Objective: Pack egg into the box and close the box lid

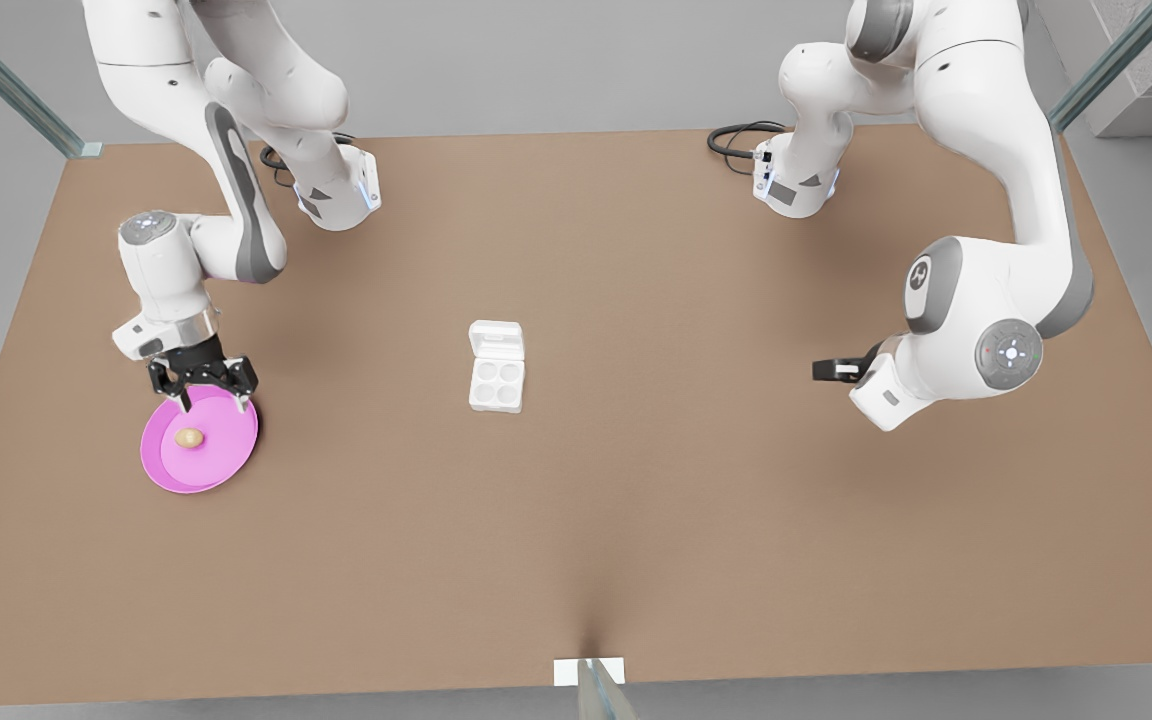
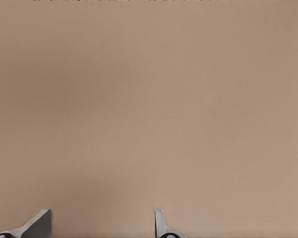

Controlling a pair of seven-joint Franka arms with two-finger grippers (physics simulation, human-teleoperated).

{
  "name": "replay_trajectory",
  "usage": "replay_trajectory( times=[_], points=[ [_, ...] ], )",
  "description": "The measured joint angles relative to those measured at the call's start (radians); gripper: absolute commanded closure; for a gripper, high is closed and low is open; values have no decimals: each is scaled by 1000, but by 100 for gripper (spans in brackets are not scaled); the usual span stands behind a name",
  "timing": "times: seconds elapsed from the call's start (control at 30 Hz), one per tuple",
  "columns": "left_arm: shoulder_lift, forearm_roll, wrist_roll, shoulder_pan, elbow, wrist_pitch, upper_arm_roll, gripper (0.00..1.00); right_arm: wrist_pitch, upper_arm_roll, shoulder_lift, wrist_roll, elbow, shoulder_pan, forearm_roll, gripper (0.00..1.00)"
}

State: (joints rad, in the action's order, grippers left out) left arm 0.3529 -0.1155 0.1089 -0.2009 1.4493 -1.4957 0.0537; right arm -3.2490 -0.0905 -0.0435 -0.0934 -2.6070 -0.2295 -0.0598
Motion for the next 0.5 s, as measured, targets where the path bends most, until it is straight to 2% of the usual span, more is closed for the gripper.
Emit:
replay_trajectory(
  times=[0.03,0.07,0.1,0.17,0.2,0.27,0.5],
  points=[
    [-1,-3,0,0,-1,0,0,0,-199,25,-85,-18,-46,21,1,0],
    [-2,-6,1,0,-1,1,0,0,-262,66,-131,-84,-56,25,3,0],
    [-2,-8,2,0,-1,2,0,0,-264,76,-142,-98,-61,33,4,0],
    [-2,-11,2,0,-1,0,-1,0,-265,167,-168,-103,-64,27,3,0],
    [0,-12,0,0,-1,0,0,0,-265,185,-194,-93,-61,10,5,0],
    [1,-14,1,0,-1,0,0,0,-268,187,-249,-33,-36,-61,4,0],
    [6,-26,2,0,-1,0,0,0,-270,181,-407,17,110,-48,-7,0]
  ],
)
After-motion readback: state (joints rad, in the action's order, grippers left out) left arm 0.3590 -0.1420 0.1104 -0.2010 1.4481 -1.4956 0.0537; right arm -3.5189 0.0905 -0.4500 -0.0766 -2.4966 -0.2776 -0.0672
